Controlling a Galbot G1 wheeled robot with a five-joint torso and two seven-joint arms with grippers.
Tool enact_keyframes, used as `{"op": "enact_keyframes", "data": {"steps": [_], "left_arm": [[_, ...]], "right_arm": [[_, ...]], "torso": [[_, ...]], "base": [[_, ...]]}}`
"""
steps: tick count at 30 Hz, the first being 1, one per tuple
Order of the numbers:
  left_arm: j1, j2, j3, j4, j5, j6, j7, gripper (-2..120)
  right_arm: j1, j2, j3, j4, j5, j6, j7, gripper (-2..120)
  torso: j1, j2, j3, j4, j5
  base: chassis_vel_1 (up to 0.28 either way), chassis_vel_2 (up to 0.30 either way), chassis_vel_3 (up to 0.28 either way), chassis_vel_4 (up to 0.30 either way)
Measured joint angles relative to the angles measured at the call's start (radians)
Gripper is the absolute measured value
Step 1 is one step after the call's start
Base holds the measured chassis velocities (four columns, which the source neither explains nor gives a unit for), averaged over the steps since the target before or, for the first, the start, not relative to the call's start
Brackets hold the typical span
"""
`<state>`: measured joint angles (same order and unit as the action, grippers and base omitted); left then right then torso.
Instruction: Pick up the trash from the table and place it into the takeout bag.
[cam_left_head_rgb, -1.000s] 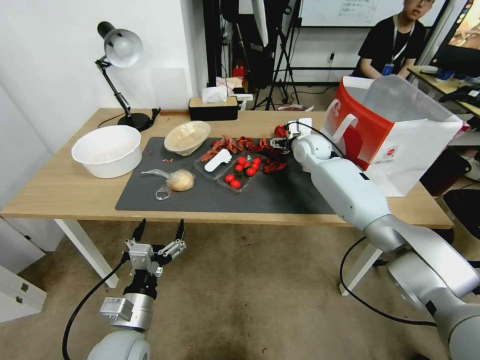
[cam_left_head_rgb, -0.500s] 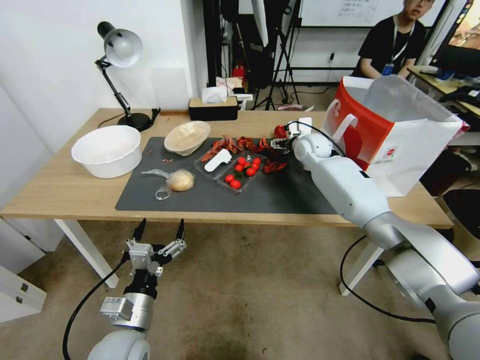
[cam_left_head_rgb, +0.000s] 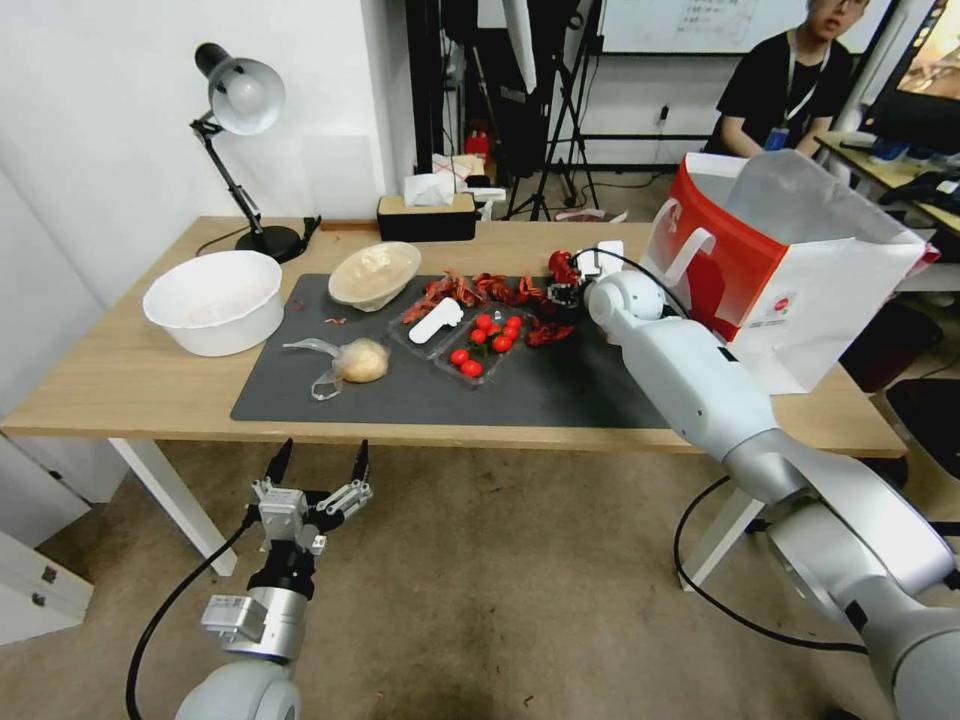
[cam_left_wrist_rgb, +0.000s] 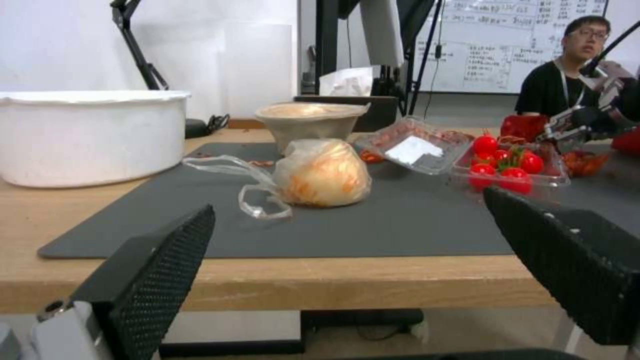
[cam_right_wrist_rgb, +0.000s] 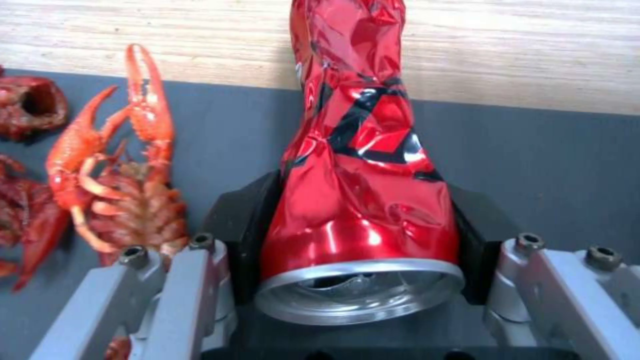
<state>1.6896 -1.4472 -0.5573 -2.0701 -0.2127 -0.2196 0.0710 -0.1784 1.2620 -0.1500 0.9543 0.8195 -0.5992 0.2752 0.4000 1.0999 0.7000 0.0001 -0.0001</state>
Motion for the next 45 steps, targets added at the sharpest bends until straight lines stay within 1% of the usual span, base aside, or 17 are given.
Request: {"op": "enact_keyframes", "data": {"steps": [12, 17, 19, 20, 23, 24, 27, 38, 44, 45], "left_arm": [[-0.006, 0.004, 0.005, 0.002, -0.001, 0.001, 0.000, 100], [-0.007, 0.004, 0.004, -0.005, 0.000, 0.001, 0.000, 100], [-0.005, 0.002, 0.001, -0.013, 0.000, 0.002, 0.000, 100], [-0.005, 0.002, 0.001, -0.013, 0.000, 0.002, 0.000, 100], [-0.001, -0.005, 0.000, -0.009, 0.001, 0.000, 0.000, 100], [-0.001, -0.005, 0.000, -0.009, 0.001, 0.000, 0.000, 100], [0.003, -0.014, 0.002, -0.011, 0.007, 0.000, -0.002, 100], [0.006, -0.014, -0.002, -0.015, 0.010, -0.002, -0.003, 100], [0.007, -0.014, -0.006, -0.017, 0.011, -0.005, -0.003, 100], [0.009, -0.016, -0.008, -0.018, 0.010, -0.008, -0.005, 100]], "right_arm": [[-0.021, -0.021, 0.024, 0.039, 0.002, 0.001, 0.016, 50], [-0.037, -0.047, 0.039, 0.107, -0.001, 0.006, 0.026, 50], [-0.054, -0.069, 0.047, 0.173, -0.002, 0.008, 0.034, 50], [-0.054, -0.069, 0.047, 0.173, -0.002, 0.008, 0.034, 50], [-0.086, -0.111, 0.035, 0.287, -0.001, 0.008, 0.047, 50], [-0.086, -0.111, 0.035, 0.287, -0.001, 0.008, 0.047, 50], [-0.115, -0.145, 0.026, 0.365, 0.002, 0.007, 0.053, 50], [-0.139, -0.170, 0.026, 0.423, 0.013, 0.005, 0.055, 50], [-0.152, -0.189, 0.026, 0.461, 0.024, 0.005, 0.058, 50], [-0.177, -0.230, 0.024, 0.531, 0.045, 0.005, 0.067, 50]], "torso": [[0.000, 0.000, 0.000, -0.0001, 0.0002], [0.000, 0.000, 0.000, -0.0001, 0.0001], [0.000, 0.000, 0.000, -0.0002, 0.0002], [0.000, 0.000, 0.000, -0.0002, 0.0002], [0.000, 0.000, 0.000, 0.0000, 0.0000], [0.000, 0.000, 0.000, 0.0000, 0.0000], [0.000, 0.000, 0.000, -0.0001, 0.0001], [0.000, 0.000, 0.000, -0.0001, 0.0001], [0.000, 0.000, 0.000, 0.0002, 0.0002], [0.000, 0.000, 0.000, -0.0002, 0.0002]], "base": [[0.000, 0.000, 0.000, 0.000], [0.000, 0.000, 0.000, 0.000], [0.000, 0.000, 0.000, 0.000], [0.000, 0.000, 0.000, 0.000], [0.000, 0.000, 0.000, 0.000], [0.000, 0.000, 0.000, 0.000], [0.000, 0.000, 0.000, 0.000], [0.000, 0.000, 0.000, 0.000], [0.000, 0.000, 0.000, 0.000], [0.000, 0.000, 0.000, 0.000]]}}
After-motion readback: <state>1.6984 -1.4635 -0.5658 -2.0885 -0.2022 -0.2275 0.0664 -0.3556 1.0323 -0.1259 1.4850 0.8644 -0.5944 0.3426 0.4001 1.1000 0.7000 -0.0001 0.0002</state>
